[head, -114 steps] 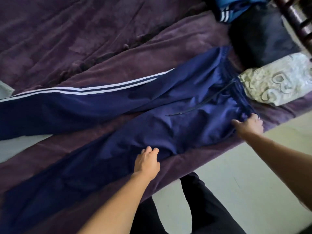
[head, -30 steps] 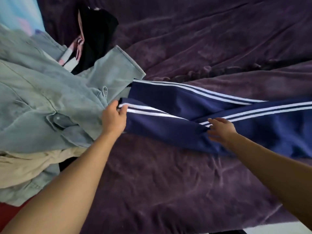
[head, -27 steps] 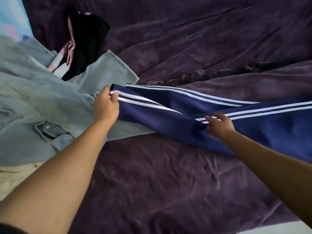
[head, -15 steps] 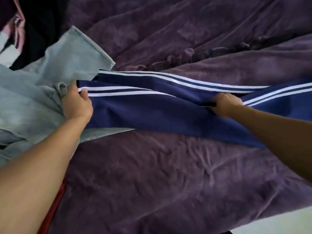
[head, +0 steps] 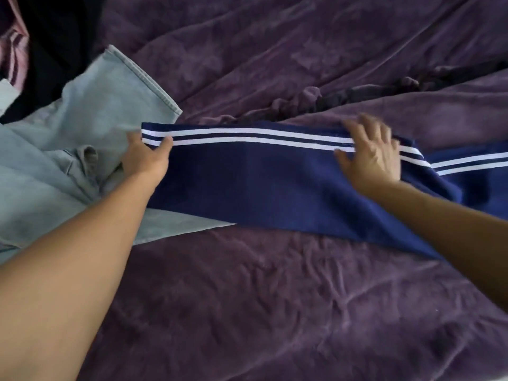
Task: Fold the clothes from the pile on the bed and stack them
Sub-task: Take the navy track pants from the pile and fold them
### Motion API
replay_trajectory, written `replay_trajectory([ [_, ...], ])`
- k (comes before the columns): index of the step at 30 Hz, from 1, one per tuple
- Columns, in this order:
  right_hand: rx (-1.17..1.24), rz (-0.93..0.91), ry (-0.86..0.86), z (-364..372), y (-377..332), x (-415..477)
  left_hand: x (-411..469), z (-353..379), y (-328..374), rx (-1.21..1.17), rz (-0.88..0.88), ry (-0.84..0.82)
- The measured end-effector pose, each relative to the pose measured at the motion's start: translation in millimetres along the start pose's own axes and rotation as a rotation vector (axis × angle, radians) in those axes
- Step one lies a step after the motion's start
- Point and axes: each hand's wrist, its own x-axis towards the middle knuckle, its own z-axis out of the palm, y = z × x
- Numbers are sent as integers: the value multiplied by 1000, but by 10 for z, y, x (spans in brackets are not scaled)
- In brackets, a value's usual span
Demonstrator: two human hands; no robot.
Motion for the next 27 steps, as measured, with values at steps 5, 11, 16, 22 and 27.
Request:
replay_trajectory([
  [5, 37, -87, -216, 623, -276, -570, -29, 124, -52, -41, 22, 81],
  [11, 90, -31, -215, 640, -263, -621, -66, -142, -86, -28, 85, 102],
  [16, 5, 59, -119, 398, 118, -915, -39, -683, -410, 112, 40, 192],
  [22, -4, 242, -330, 291, 481, -1362, -474, -886, -191, 288, 48, 193],
  [27, 96, 285, -317, 110, 576, -1501, -902, -607, 457, 110, 209, 31],
])
